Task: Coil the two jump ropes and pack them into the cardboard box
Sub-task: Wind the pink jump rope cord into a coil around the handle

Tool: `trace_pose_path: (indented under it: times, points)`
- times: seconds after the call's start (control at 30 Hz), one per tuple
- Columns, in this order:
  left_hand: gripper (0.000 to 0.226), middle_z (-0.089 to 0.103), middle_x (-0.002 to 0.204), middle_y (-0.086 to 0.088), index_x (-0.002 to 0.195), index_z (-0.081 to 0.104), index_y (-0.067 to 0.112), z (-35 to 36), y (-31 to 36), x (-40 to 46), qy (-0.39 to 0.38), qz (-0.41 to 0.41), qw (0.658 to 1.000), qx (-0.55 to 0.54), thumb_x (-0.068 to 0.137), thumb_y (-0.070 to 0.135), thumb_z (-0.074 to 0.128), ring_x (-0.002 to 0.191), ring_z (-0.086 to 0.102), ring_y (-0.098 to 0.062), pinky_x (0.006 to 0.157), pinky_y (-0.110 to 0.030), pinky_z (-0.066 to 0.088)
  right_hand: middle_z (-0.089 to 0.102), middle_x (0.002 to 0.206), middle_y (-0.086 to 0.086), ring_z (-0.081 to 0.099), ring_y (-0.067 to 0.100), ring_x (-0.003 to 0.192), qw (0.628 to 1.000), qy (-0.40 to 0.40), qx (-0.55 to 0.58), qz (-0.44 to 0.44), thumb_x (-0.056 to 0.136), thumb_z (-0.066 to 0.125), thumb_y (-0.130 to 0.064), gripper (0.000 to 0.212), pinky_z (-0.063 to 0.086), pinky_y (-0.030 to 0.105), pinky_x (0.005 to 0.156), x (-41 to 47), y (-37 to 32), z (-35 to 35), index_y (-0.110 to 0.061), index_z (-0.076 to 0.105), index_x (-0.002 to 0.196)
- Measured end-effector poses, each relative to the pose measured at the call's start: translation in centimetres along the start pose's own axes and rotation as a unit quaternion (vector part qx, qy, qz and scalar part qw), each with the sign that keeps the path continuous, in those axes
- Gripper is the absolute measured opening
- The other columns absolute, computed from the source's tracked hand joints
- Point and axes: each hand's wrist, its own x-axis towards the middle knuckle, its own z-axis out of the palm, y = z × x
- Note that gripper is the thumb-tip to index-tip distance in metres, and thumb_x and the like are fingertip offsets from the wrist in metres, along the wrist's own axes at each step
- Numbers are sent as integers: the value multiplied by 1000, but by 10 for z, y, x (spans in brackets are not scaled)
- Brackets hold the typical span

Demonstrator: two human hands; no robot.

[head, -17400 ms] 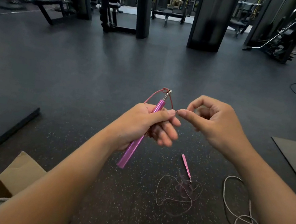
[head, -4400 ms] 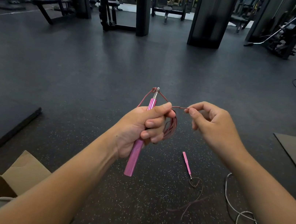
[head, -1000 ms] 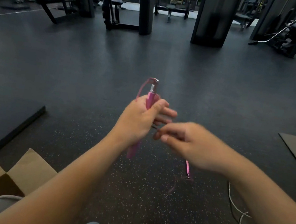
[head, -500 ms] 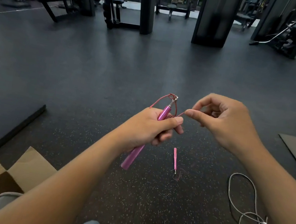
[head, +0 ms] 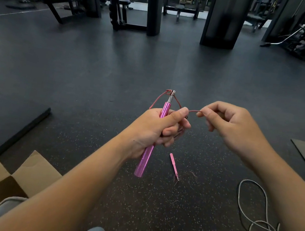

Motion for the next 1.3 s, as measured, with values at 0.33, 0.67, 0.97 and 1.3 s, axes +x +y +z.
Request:
trace_pose_path:
  times: [0.33, 0.67, 0.97, 1.3]
  points:
    - [28, 51, 47, 4, 83, 67, 6, 0, 2, -1, -1, -11, 995, -100, 101, 25, 55, 35, 45, -8, 48, -23, 45, 76, 66, 7, 40, 26, 47, 996, 39, 71, 45, 94, 72, -30, 21, 43, 38, 47, 1, 7, 9, -11, 63, 91]
    - [32, 74, 64, -1, 77, 78, 1, -2, 12, 1, -7, -19, 912, -409, 92, 17, 55, 57, 74, -11, 58, -24, 62, 73, 71, 0, 58, 26, 63, 990, -66, 118, 40, 105, 52, -15, 15, 47, 37, 62, -3, 3, 33, -15, 66, 103]
    - [29, 78, 110, -12, 122, 63, -4, -7, -6, 13, 139, 91, 953, -252, 105, 17, 51, 94, 77, -20, 84, -30, 62, 78, 78, 14, 65, 27, 57, 941, -320, -21, 110, 110, 36, -31, 25, 57, 52, 69, -24, -10, 70, -31, 45, 133]
    - [23, 79, 82, 0, 99, 66, 8, -6, -5, 11, 91, 90, 919, 374, 103, 29, 58, 75, 74, -14, 81, -36, 57, 60, 52, -5, 55, 11, 48, 967, -220, -98, 81, 90, 69, -16, 10, 45, 25, 50, -9, -13, 27, -18, 73, 81]
